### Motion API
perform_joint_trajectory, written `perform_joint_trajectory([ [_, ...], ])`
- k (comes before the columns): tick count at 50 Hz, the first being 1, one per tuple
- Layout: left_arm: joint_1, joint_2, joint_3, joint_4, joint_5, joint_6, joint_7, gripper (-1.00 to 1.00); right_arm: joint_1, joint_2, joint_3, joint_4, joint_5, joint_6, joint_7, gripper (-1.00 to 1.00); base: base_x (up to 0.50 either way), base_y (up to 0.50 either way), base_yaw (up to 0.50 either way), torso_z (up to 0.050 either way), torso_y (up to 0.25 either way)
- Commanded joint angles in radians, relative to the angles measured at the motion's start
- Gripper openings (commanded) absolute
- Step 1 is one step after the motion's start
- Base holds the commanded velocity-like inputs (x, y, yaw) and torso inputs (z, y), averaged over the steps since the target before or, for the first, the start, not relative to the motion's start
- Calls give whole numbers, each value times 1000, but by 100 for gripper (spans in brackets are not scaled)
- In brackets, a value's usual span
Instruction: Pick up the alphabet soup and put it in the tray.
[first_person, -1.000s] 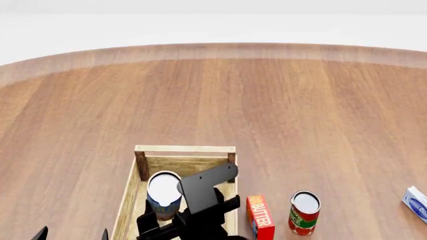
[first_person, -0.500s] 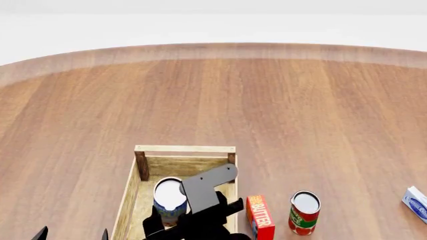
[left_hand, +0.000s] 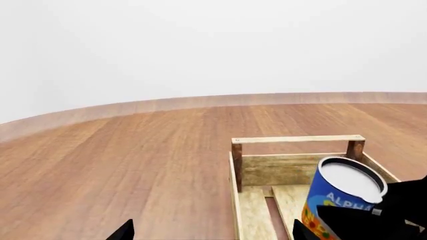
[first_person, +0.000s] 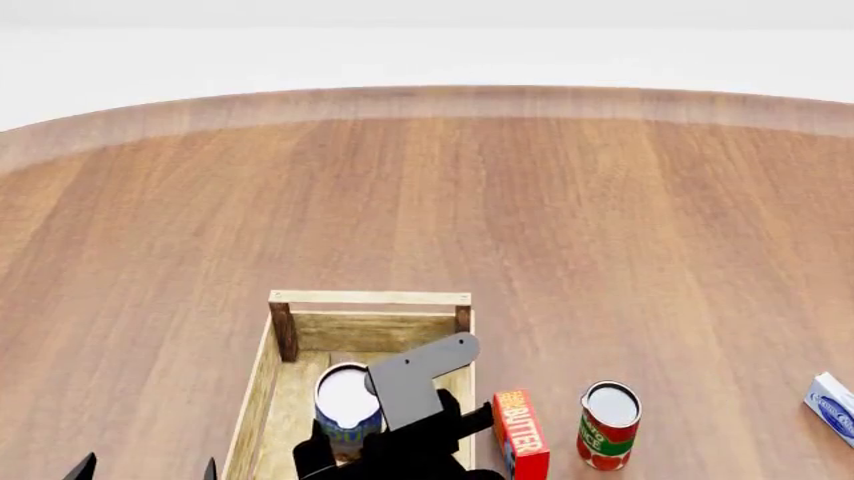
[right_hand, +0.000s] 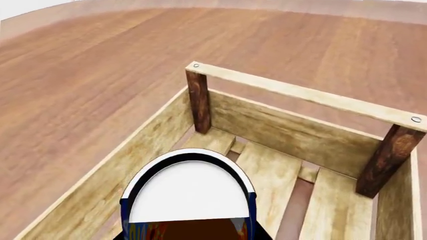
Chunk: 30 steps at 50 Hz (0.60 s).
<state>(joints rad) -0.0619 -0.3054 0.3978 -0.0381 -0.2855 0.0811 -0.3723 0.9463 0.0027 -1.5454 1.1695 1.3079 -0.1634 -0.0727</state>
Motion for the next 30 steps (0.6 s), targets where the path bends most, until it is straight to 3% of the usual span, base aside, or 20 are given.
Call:
perform_joint_trajectory([
  [1,-2,-1,3,-3,-1,1,-2,100,14,-3,16,-4,-30,18,0,-100,0,0,0,0,0],
  [30,-2,-7,11,0,-2,5,-8,100,25,-3,15,2,-18,163,-5,-100,0,0,0,0,1],
])
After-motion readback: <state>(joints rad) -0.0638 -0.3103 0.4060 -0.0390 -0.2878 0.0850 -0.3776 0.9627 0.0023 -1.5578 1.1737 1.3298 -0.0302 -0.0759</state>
